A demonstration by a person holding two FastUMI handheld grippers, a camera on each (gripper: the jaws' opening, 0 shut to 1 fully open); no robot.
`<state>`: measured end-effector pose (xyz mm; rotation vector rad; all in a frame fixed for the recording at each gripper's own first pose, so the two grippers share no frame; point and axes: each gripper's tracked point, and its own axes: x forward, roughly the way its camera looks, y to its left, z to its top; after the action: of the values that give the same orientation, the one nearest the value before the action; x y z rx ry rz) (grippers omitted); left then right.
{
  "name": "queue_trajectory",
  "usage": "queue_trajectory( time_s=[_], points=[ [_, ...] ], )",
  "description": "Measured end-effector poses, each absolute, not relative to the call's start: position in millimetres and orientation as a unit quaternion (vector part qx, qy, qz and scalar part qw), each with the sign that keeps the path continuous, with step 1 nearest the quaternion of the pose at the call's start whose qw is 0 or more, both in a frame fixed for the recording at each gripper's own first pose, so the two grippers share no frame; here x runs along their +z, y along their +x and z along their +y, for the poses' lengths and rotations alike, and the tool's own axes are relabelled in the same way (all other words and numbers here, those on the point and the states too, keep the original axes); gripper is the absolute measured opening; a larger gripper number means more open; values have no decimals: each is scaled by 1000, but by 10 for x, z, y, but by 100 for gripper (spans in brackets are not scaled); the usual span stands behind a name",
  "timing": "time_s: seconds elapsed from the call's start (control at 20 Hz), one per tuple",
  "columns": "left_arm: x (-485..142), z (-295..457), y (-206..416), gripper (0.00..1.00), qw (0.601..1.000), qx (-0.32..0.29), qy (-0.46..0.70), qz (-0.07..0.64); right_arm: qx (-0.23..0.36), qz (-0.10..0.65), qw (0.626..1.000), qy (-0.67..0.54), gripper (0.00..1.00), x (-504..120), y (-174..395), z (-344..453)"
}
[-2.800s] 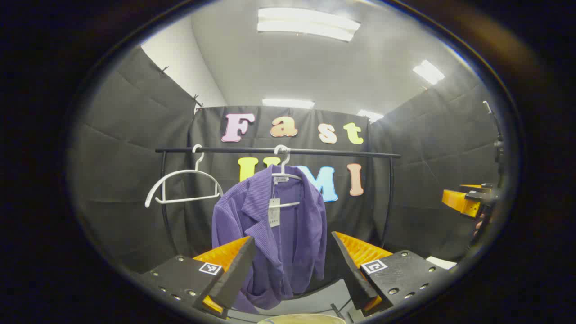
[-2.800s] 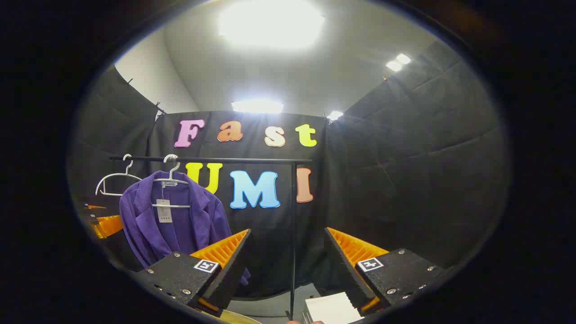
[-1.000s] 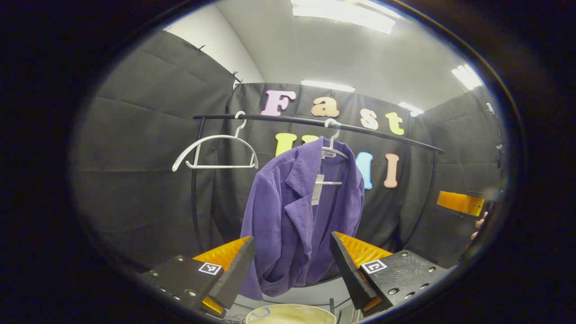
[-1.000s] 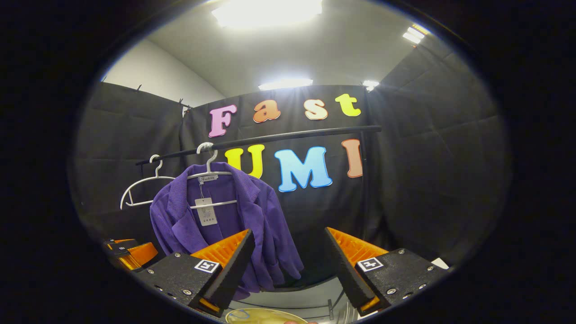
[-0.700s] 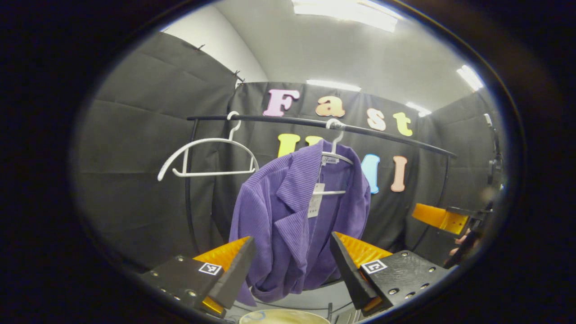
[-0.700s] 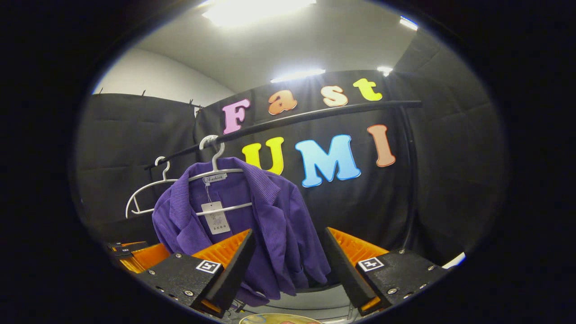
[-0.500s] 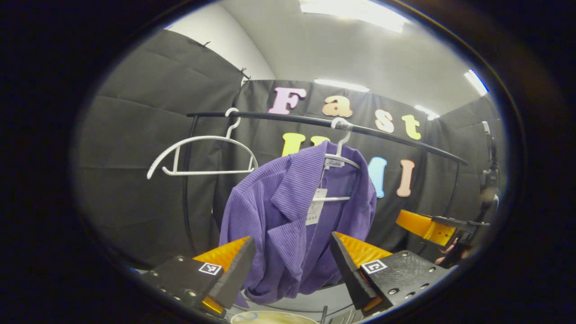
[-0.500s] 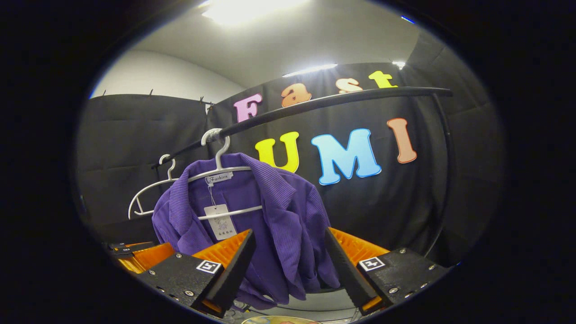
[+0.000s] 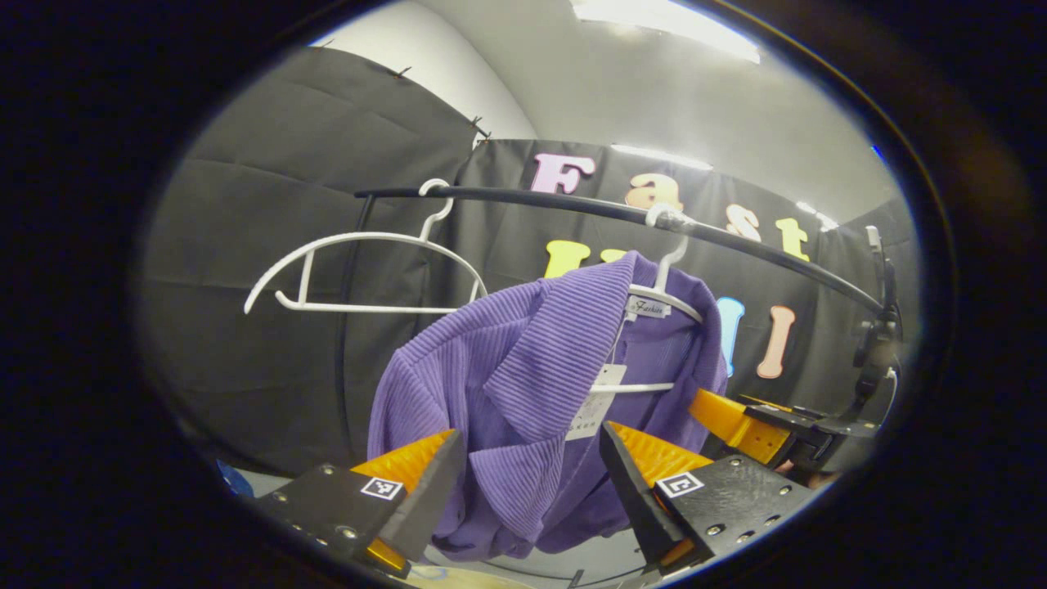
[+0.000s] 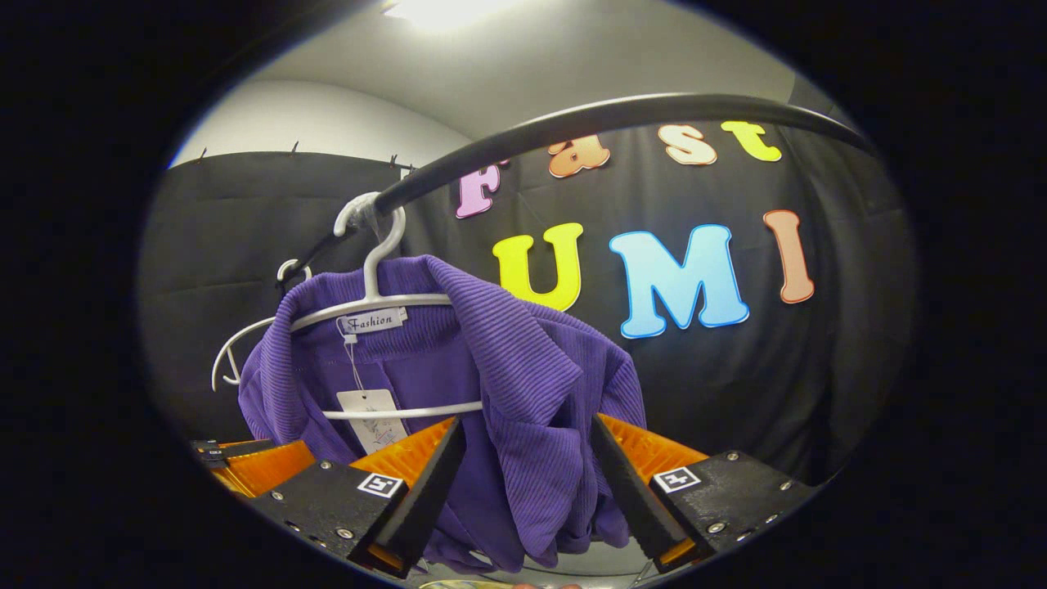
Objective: Grasp the clothes on the hanger with both hands and then place them into the laundry hamper below.
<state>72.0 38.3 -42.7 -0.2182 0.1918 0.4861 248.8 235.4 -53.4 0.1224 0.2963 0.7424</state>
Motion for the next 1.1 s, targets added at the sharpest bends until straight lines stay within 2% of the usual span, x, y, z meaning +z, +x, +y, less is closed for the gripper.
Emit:
queue_trajectory(
  time_s=[0.3,0.35,0.4,0.45,0.5,0.55,0.65,0.7,0.75,0.8,0.85,0.95,1.0,1.05,1.1],
  points=[
    [-410,414,894,95,952,273,-112,79,371,133,916,76,95,-442,2663,2477],
    [-402,441,895,100,951,280,-109,75,374,125,916,81,95,-387,2671,2509],
    [-395,467,911,96,949,287,-105,73,372,116,917,84,95,-336,2706,2529],
    [-400,478,920,96,948,293,-101,71,366,109,920,83,95,-307,2760,2542],
    [-408,496,941,100,947,299,-98,71,359,102,924,82,95,-299,2803,2543],
    [-410,514,954,96,945,304,-94,70,356,100,926,83,95,-279,2840,2562],
    [-412,540,991,96,943,314,-86,69,348,99,929,83,95,-273,2887,2615],
    [-404,562,997,100,941,321,-79,70,345,97,930,82,95,-268,2917,2641],
    [-403,580,999,95,940,327,-71,70,344,93,931,83,95,-277,2951,2673],
    [-395,646,988,100,935,342,-57,70,343,90,931,84,95,-266,2984,2686],
    [-369,672,972,84,933,350,-47,67,342,84,932,86,95,-270,3005,2690],
    [-375,615,1041,53,938,338,-40,68,344,77,932,87,84,-281,3028,2674],
    [-344,640,1029,40,937,342,-33,65,348,76,930,86,72,-283,3042,2649],
    [-335,659,1035,27,937,343,-28,62,358,77,926,89,67,-286,3045,2650],
    [-342,636,1052,14,939,336,-30,62,369,81,921,96,56,-287,3059,2651]
  ],
)
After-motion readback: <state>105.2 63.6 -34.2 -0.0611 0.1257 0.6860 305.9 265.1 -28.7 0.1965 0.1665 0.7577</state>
